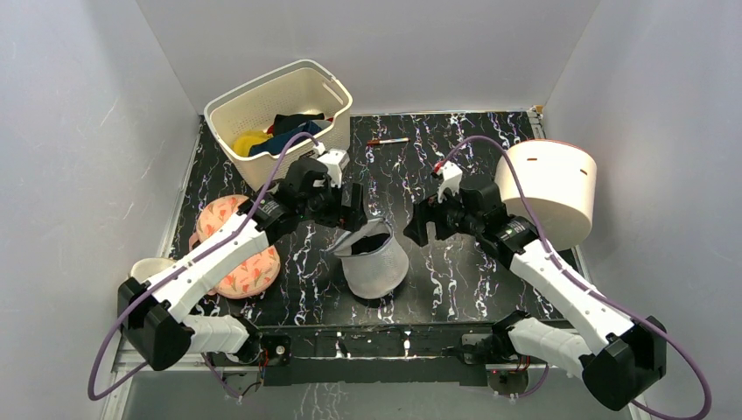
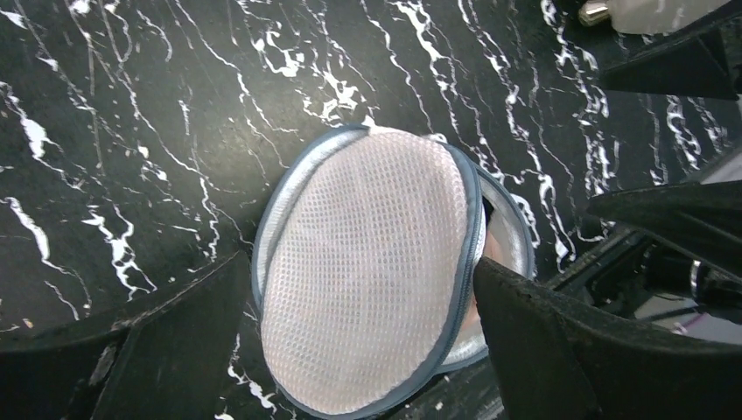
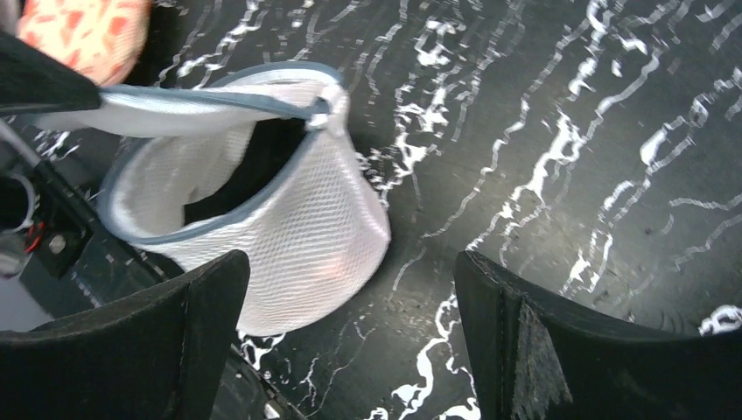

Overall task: Unzip the laundry bag and remove the bra
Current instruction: Unzip the laundry bag at the center of the board, then open the laundry bag at the center of the board.

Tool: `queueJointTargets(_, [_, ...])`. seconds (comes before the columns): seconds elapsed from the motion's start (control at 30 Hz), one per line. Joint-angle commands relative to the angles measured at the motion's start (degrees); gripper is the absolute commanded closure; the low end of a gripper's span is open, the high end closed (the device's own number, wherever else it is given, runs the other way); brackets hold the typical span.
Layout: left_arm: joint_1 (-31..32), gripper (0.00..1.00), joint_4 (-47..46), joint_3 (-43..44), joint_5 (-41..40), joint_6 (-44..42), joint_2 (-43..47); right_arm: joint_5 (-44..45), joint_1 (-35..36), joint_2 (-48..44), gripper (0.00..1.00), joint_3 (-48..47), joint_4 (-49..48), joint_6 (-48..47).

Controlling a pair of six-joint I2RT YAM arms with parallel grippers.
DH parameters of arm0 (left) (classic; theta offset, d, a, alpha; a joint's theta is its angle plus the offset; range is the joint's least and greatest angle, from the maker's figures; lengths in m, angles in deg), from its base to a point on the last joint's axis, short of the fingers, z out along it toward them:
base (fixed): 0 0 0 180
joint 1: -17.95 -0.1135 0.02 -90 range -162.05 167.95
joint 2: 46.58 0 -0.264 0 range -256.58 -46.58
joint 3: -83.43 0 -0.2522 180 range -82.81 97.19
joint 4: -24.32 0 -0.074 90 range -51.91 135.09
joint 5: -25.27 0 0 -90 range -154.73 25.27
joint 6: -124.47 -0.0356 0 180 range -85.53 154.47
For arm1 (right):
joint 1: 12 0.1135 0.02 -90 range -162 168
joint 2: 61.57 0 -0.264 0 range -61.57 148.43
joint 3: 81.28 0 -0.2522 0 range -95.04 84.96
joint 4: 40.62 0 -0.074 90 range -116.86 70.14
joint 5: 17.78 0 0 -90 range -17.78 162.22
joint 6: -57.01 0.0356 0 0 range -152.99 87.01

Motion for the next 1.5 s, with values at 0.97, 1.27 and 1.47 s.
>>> queueJointTargets(0.97, [-6.96, 0.02, 7.02, -6.02, -8.29, 3.92, 10.4, 27.67, 41.83, 16.97, 0.47, -16.52, 0.5, -13.59])
queueJointTargets(1.27, [-8.12, 0.02, 6.78, -6.5, -6.75, 4.25, 10.65, 27.67, 41.77, 15.06, 0.6, -13.05, -1.62, -12.25])
queueJointTargets(1.47, [-8.32, 0.02, 6.93, -6.39, -6.29, 4.38, 10.46, 28.5, 41.77, 15.94, 0.57, -12.14, -2.38, -11.67])
